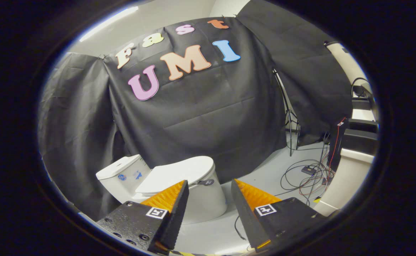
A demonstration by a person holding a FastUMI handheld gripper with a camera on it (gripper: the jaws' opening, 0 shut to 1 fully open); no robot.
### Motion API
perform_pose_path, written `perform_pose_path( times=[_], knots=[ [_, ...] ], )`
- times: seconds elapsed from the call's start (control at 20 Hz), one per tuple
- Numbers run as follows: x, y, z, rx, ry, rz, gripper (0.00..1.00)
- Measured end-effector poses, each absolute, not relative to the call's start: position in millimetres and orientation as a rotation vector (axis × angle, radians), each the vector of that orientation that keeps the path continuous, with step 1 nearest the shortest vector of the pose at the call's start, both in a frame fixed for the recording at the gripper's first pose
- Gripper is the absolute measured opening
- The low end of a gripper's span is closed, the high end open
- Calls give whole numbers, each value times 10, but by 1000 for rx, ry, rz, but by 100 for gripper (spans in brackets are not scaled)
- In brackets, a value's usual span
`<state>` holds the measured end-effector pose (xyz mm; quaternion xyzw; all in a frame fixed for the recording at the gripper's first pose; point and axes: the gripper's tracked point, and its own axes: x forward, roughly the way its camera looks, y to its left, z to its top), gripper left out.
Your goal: Open the toilet lid.
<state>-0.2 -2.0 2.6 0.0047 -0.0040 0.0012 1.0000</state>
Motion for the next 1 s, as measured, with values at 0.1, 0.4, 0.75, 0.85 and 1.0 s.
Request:
perform_pose_path(
  times=[0.1,0.4,0.75,0.85,1.0],
  knots=[
    [-17,-18,30,8,-16,2,75],
    [-24,-14,49,11,-24,5,75],
    [-29,-30,40,16,-21,3,75],
    [-24,-38,37,17,-19,2,75],
    [-5,-56,25,23,-7,1,75]
  ],
)
